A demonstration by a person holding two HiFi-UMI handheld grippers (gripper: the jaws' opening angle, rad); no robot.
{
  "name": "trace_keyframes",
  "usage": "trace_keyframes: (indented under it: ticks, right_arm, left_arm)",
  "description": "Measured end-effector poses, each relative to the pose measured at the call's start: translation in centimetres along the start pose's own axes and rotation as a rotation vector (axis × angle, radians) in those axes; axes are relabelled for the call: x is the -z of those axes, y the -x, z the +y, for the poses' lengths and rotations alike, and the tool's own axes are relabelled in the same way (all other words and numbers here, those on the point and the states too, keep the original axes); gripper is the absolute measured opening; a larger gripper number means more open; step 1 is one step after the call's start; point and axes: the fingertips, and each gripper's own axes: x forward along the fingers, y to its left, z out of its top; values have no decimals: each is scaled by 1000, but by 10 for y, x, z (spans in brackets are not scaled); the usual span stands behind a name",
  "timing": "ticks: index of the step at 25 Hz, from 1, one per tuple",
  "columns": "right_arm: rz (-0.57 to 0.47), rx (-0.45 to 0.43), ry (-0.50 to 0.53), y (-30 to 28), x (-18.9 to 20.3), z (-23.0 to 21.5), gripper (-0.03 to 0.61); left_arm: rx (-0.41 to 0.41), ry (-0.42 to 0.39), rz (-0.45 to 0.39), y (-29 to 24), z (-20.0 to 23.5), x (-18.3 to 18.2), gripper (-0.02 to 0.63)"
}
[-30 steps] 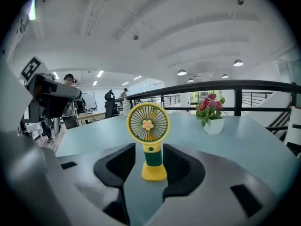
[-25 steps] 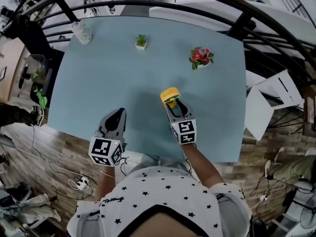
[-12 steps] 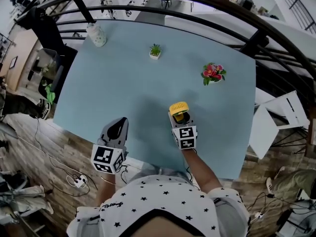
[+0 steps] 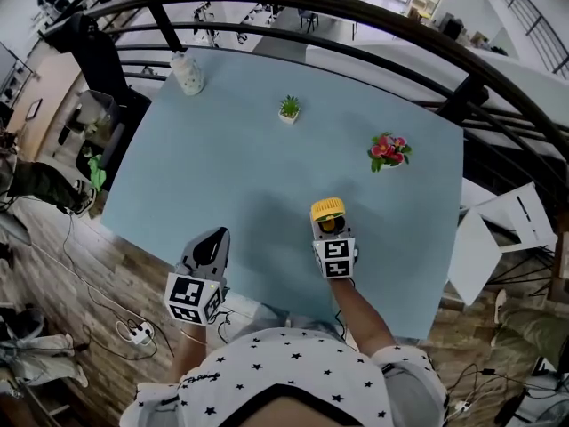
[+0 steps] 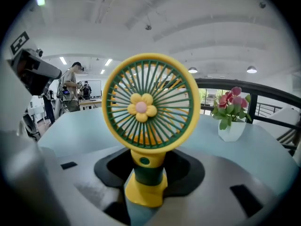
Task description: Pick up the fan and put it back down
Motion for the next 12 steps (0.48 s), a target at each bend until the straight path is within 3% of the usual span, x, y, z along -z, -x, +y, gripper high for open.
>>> trace_keyframes:
  ticks: [12]
  right_arm:
    - [-24, 36, -19, 23, -13, 2, 167]
  left_arm:
    - [-1, -6, -14, 14, 2, -1, 28]
